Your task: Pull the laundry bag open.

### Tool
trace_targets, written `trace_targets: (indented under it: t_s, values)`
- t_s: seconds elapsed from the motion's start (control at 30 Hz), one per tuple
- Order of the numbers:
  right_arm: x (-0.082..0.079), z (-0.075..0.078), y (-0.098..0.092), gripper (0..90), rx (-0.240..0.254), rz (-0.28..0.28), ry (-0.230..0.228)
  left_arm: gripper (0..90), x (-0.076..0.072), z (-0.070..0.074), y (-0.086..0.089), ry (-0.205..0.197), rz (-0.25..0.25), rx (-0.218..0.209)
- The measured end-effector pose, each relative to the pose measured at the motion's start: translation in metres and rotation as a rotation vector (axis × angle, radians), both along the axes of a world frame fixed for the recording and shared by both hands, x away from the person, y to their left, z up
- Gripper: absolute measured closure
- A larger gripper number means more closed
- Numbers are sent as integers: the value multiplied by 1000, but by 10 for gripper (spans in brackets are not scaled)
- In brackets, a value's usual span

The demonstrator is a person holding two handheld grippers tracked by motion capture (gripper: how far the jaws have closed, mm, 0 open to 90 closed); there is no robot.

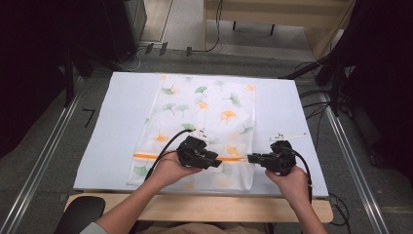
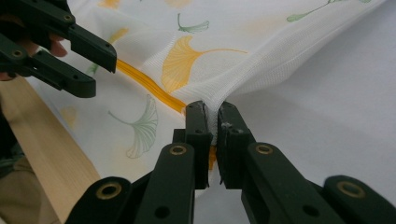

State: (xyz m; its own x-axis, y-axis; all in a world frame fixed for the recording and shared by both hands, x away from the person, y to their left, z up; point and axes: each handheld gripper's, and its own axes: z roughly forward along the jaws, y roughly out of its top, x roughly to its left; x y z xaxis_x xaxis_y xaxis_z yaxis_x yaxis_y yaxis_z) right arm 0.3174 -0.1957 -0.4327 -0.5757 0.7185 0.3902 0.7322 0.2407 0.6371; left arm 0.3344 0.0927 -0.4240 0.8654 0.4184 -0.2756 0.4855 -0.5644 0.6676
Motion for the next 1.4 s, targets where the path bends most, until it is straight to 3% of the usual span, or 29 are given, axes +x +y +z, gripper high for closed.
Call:
trace_targets:
  t_s: [0.2, 0.53, 1.4]
  values:
    - [0, 1, 1, 858, 9, 4, -6, 650, 1, -3, -11, -4, 6, 37]
    - [1, 3, 3, 858, 15, 10, -3, 659, 1, -5, -29, -10, -6, 52]
    - [-1, 6, 5, 860, 43, 42, -9, 658, 8, -19, -52, 16, -13, 33]
